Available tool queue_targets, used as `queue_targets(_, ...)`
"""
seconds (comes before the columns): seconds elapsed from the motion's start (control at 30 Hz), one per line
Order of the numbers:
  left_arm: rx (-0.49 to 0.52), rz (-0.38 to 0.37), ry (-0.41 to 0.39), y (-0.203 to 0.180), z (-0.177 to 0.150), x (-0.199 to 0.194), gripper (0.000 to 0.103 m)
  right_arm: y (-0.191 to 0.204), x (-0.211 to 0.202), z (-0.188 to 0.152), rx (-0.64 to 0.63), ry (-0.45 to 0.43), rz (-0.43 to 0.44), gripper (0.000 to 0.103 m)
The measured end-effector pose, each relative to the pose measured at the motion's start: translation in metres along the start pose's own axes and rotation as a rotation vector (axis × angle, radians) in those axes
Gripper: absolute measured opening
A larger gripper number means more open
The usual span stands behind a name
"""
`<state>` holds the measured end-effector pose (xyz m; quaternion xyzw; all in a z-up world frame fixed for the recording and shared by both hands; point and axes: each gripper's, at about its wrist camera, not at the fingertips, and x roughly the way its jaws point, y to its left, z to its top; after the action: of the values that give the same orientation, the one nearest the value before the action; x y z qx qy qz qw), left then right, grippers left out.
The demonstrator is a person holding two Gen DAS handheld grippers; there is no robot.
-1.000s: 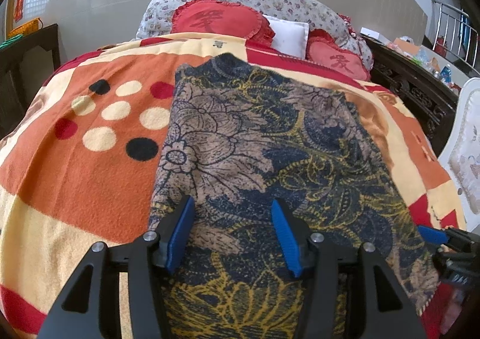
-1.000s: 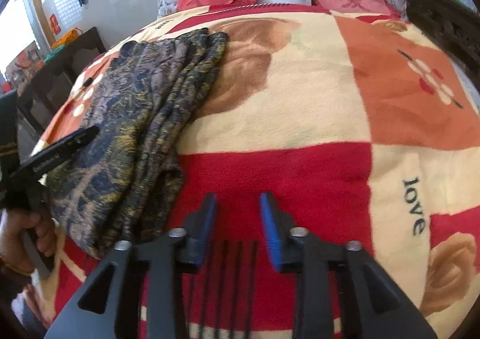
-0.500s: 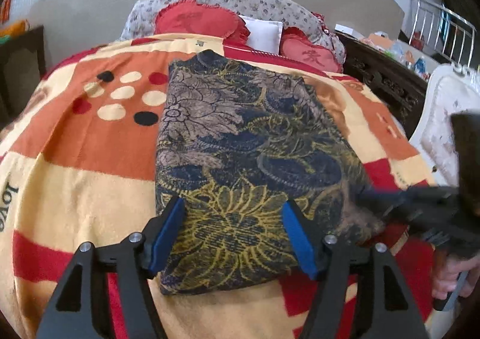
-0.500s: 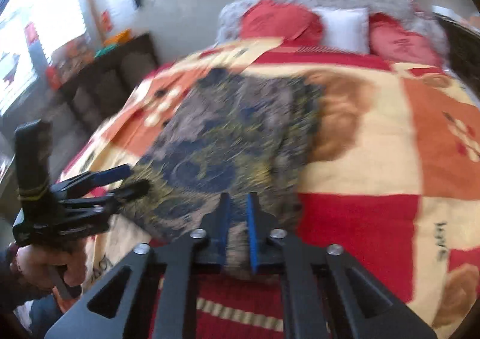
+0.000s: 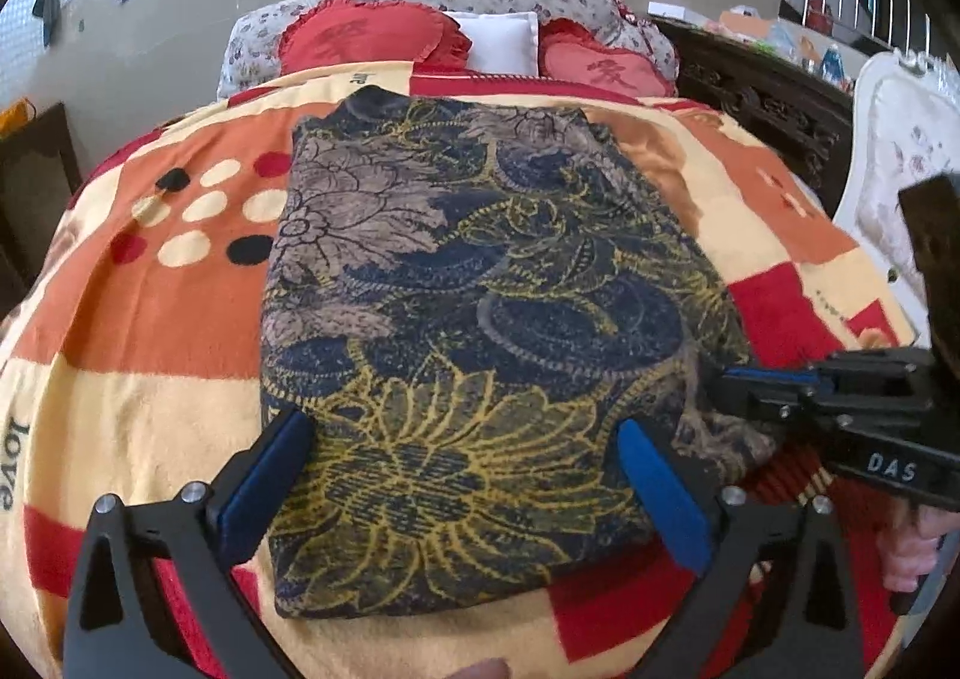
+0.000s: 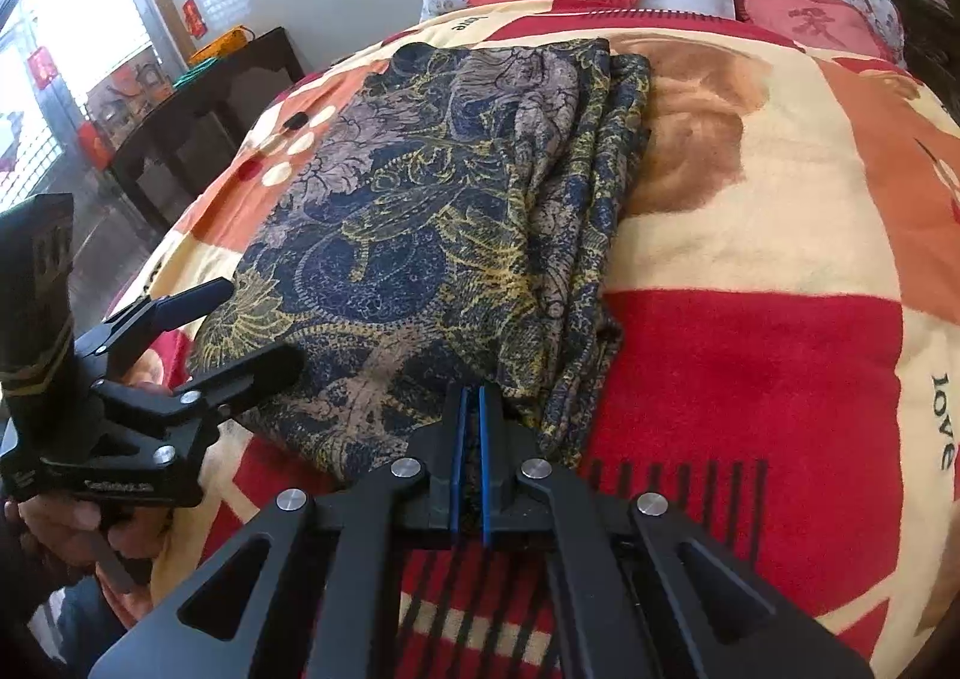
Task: Fold small clothes
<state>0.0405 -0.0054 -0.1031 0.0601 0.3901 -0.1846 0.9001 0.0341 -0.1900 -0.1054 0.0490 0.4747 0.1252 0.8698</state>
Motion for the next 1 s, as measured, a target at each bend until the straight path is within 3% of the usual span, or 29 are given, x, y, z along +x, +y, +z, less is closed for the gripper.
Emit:
queue_targets(0.17,-0.003,0.007,0.008,0.0,0.001,0.002,0.103,0.007,-0.003,-0.006,-0.038,-0.034,-0.036,0.013)
queue_targets(0.3,-0.092,-0.016,0.061,0.007,0.013,-0.015,0.103,0.018,-0.005,-0.006,-0.093,-0.037,-0.095,0.015)
queue_targets(0.4,-0.159,0.112,0.122,0.007,0.02,-0.042,0.103,0.021,-0.022,0.001,-0.042,0.002,-0.127,0.016)
queue_targets(0.43,-0.178,0.142,0.137,0.006,0.021,-0.051,0.103,0.022,-0.034,0.001,-0.011,0.01,-0.165,0.018)
queue_targets(0.5,-0.196,0.16,0.154,0.0,0.021,-0.065,0.103,0.025,-0.057,-0.002,0.022,0.021,-0.24,0.038)
queue_targets(0.7,-0.155,0.162,0.182,-0.019,0.01,-0.082,0.103,0.028,-0.099,-0.025,0.087,0.043,-0.194,0.07)
queue_targets(0.87,-0.139,0.145,0.213,-0.029,0.003,-0.078,0.103,0.027,-0.103,-0.044,0.111,0.098,-0.149,0.072)
queue_targets(1.0,-0.134,0.156,0.228,-0.031,0.0,-0.075,0.103,0.022,-0.106,-0.049,0.137,0.092,-0.148,0.072)
